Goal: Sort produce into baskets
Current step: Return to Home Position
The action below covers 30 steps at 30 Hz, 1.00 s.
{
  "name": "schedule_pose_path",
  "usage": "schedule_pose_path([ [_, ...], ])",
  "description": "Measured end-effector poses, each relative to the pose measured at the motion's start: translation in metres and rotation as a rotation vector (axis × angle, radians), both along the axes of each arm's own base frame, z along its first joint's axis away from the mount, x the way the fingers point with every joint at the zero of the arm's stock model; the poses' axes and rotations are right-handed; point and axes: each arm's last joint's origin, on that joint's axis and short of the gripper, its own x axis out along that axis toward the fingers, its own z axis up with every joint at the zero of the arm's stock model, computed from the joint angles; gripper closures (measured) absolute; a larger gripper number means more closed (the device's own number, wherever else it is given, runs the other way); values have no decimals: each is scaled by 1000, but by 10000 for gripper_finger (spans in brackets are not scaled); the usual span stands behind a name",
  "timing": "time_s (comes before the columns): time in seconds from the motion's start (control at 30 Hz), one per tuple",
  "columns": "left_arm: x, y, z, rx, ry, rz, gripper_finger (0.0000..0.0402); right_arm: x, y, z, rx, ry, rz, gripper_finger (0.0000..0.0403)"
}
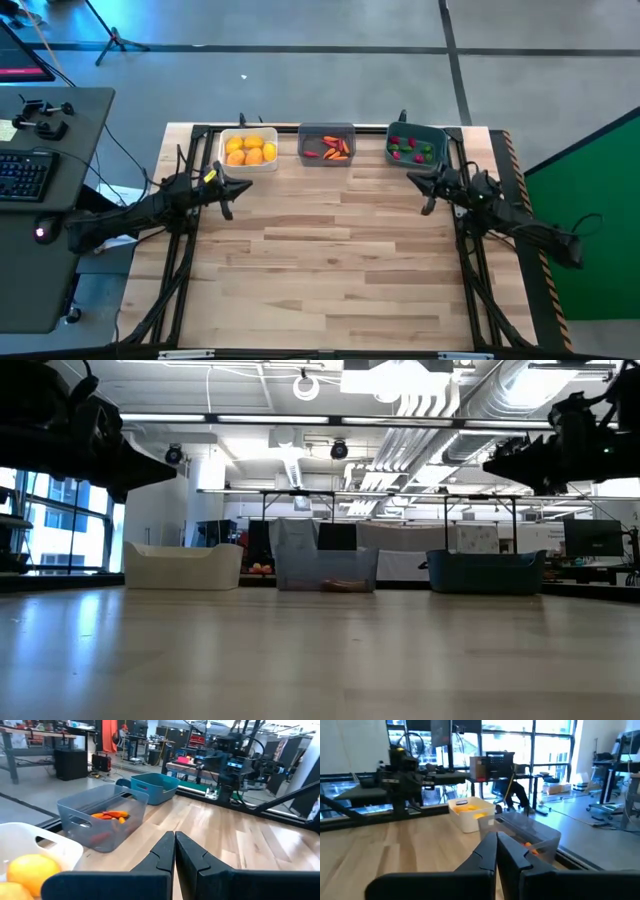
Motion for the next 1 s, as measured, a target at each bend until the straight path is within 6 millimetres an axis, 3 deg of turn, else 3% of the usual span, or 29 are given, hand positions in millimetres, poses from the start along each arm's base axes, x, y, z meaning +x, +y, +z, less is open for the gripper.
schedule_pose_path([
  [0.73,-1,2,0,33,15,18,401,4,9,-12,31,126,56,403],
  [1.0,-1,2,0,-32,-9,22,401,4,9,-12,30,126,56,403],
])
